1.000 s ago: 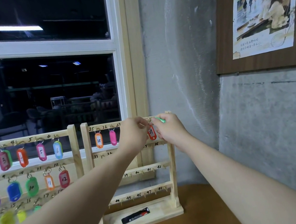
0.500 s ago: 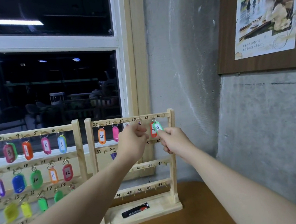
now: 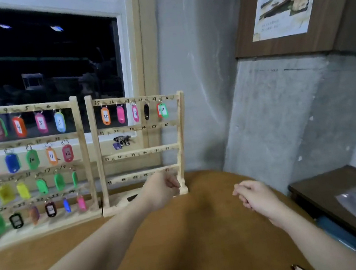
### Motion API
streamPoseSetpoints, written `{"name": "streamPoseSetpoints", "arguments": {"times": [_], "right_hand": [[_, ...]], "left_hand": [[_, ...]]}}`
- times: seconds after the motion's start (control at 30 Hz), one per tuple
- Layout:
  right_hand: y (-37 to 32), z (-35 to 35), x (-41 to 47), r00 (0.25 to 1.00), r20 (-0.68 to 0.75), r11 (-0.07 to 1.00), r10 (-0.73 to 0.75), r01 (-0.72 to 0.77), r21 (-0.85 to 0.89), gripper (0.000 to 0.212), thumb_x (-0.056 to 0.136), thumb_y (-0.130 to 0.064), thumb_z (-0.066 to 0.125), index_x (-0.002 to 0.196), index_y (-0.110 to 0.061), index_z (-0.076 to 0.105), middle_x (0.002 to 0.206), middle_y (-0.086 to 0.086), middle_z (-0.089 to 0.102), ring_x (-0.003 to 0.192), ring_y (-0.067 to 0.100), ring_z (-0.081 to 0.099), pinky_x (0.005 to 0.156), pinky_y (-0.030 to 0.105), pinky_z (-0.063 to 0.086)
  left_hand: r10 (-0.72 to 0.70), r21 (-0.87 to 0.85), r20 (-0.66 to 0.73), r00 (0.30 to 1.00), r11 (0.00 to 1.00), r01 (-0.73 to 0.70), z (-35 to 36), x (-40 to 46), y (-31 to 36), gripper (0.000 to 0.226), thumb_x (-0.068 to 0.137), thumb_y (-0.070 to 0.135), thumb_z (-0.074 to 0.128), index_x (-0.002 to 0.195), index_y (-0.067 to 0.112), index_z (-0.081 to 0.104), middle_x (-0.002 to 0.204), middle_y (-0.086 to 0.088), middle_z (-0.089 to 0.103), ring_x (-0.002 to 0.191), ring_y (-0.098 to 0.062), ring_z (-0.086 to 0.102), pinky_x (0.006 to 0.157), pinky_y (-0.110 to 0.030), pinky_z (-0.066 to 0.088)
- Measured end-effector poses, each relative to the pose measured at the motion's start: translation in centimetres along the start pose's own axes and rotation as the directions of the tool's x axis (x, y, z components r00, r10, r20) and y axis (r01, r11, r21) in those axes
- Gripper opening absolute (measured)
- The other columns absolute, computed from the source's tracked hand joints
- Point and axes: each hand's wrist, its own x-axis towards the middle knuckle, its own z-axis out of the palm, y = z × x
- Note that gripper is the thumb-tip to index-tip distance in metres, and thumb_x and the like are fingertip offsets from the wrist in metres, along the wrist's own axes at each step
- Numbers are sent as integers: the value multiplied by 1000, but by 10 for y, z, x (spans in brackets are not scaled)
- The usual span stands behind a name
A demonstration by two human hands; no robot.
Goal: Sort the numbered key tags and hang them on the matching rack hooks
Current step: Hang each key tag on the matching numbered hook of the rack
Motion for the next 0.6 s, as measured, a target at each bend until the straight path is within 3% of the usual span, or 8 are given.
{"name": "streamPoseSetpoints", "arguments": {"times": [0.17,0.37,0.5,0.6], "right_hand": [[69,-36,-61,983,-131,989,133,-140,-47,33,103,-19,56,77,-9,72,61,-5,57,59,14,51,57,28,35],[123,-58,-113,976,-157,972,153,-177,-153,28,105,-23,53,86,-15,72,86,-4,70,90,11,64,70,20,42],[141,-56,-131,963,-214,981,163,-181,-69,17,102,-26,58,91,-20,70,88,-2,71,87,10,66,72,22,46],[146,-51,-138,958,-256,986,133,-153,-62,13,100,-17,60,91,-23,69,88,-4,70,86,7,65,72,19,47]], "left_hand": [[29,34,203,979,999,-37,69,-34,2,6,84,14,74,83,20,73,87,-4,74,69,-6,61,54,-7,42],[80,113,395,915,985,-134,133,-51,19,10,86,20,72,81,29,71,85,10,70,83,-8,64,67,-14,44],[96,79,427,899,987,-143,167,-54,33,9,85,18,73,82,27,73,83,8,69,88,-10,66,73,-17,45],[102,34,450,887,991,-131,192,-55,40,10,85,16,73,82,26,73,78,11,67,88,-11,66,72,-15,45]]}}
